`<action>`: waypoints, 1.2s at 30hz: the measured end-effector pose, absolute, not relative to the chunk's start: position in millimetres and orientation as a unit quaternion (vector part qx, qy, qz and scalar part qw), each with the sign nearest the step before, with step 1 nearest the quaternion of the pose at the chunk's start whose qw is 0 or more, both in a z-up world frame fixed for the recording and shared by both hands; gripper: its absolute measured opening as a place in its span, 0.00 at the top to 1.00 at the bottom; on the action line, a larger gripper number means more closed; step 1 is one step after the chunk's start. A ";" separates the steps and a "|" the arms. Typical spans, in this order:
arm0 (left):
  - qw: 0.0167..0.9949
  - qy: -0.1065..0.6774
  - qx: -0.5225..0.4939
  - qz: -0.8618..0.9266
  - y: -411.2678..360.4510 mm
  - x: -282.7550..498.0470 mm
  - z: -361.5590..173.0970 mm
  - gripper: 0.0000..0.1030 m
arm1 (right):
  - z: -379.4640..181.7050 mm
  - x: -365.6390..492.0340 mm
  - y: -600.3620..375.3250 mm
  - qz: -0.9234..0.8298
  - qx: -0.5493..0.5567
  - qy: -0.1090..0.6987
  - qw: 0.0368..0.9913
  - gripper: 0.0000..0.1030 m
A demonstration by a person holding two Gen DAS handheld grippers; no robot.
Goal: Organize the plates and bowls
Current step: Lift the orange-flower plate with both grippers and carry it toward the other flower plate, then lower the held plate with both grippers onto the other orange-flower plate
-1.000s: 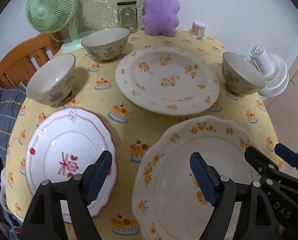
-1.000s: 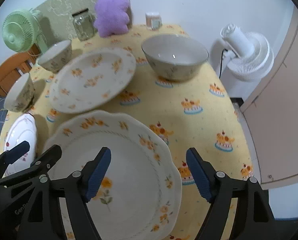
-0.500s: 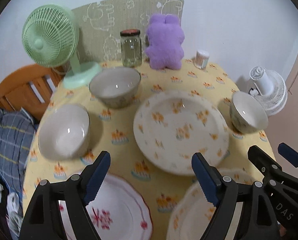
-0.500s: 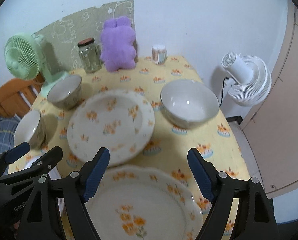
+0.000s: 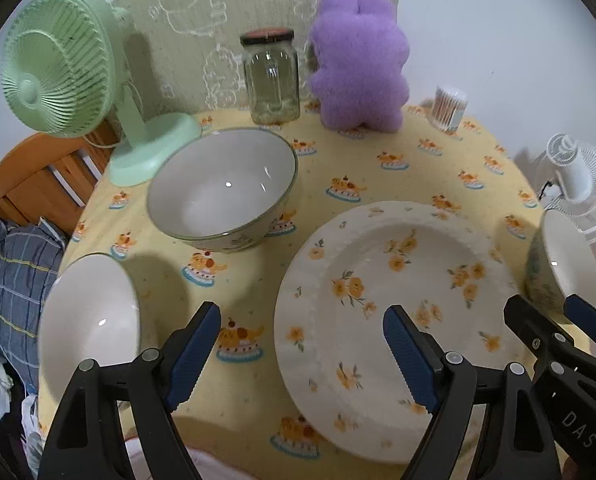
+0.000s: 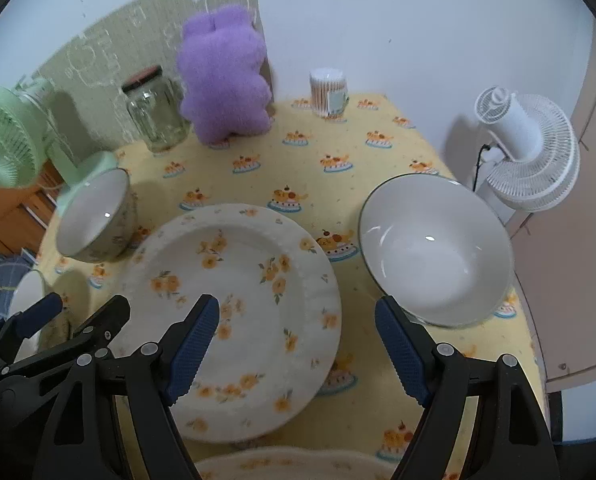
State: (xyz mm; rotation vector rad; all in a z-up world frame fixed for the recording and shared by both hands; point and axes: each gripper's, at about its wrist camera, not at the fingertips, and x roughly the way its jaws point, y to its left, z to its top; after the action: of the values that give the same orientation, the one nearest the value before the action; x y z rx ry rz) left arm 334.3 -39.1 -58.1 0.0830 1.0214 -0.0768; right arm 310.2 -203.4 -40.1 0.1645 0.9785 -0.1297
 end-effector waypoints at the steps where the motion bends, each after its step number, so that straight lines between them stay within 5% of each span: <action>1: 0.868 0.493 0.042 -0.037 -40.2 336.5 -61.3 0.19 | -45.4 315.4 -204.2 -0.065 0.079 0.475 0.874 0.20; 10: 0.854 0.516 0.052 -0.044 -45.4 359.4 -88.2 0.26 | -79.1 344.5 -210.6 -0.078 0.095 0.507 0.853 0.21; 15: 0.843 0.532 0.049 -0.059 -45.8 365.8 -95.8 0.44 | -85.4 351.9 -198.3 -0.081 0.067 0.509 0.855 0.29; 36: 0.833 0.545 0.067 -0.065 -45.1 359.5 -98.3 0.38 | -94.2 352.6 -195.7 -0.106 0.071 0.524 0.842 0.36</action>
State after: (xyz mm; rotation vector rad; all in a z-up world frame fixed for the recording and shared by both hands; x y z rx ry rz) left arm 359.5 -45.1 -98.3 0.1412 1.1547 -0.1374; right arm 352.6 -195.7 -94.2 0.1501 1.1076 -0.2247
